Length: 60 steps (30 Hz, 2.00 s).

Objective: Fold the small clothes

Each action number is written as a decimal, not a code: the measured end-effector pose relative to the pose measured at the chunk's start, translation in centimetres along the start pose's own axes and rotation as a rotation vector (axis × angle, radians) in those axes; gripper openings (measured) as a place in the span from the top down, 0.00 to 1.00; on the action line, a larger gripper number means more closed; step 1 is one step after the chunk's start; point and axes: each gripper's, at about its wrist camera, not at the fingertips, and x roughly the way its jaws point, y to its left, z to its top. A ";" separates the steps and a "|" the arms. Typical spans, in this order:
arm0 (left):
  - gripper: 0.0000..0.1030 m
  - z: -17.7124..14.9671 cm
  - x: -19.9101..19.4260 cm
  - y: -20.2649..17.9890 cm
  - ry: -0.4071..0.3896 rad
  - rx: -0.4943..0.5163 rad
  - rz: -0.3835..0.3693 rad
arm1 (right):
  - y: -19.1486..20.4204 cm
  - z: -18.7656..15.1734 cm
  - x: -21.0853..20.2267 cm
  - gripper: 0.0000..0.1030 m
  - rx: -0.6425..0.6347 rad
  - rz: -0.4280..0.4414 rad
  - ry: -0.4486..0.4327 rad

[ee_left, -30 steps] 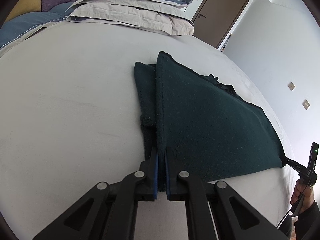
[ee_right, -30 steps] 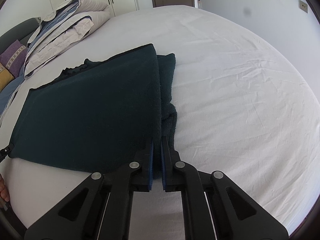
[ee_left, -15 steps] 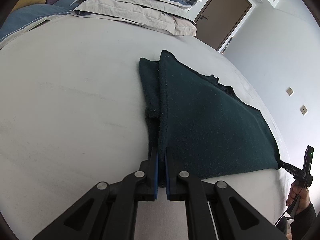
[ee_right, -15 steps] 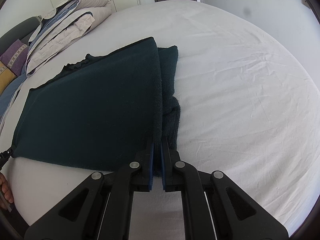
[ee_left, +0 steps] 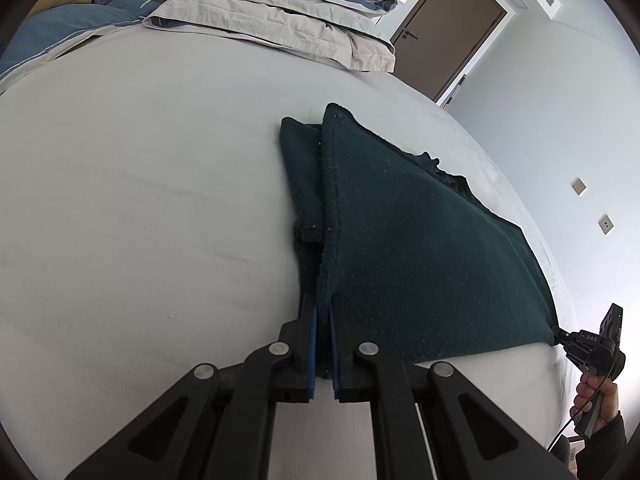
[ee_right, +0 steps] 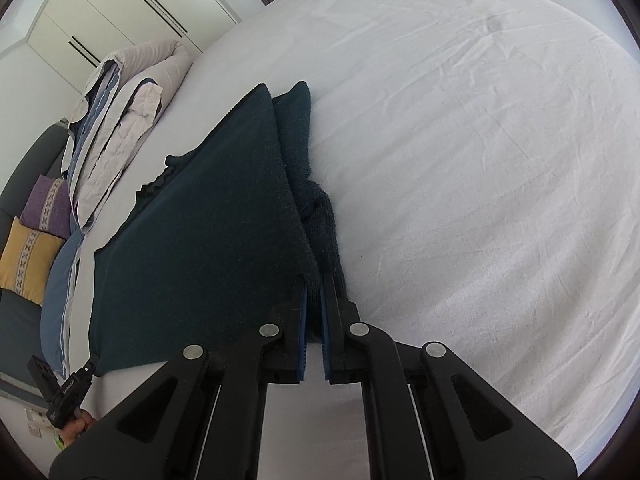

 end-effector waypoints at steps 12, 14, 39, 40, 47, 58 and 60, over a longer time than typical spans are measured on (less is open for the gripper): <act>0.88 -0.5 -0.4 0.0 0.004 0.004 0.010 | -1.2 -0.3 0.4 0.94 0.066 0.092 -0.008; 0.80 -0.6 -0.8 0.2 0.000 -0.009 0.009 | -1.5 -0.2 -0.7 0.93 0.092 0.103 -0.031; 0.41 9.4 10.9 -12.4 -0.066 0.398 0.264 | 18.2 6.5 14.3 0.60 0.001 0.406 0.050; 0.41 9.3 11.4 -11.1 -0.049 0.359 0.261 | 17.4 7.1 15.0 0.62 0.027 0.408 0.050; 0.41 9.1 11.1 -7.7 -0.057 0.241 0.137 | 8.2 10.9 15.5 0.86 0.268 0.480 -0.058; 0.34 8.7 11.7 -8.0 -0.064 0.263 0.132 | 5.8 13.3 10.3 0.79 0.215 0.232 -0.215; 0.34 8.5 11.6 -8.1 -0.069 0.271 0.140 | 8.0 11.3 8.2 0.79 0.154 0.307 -0.214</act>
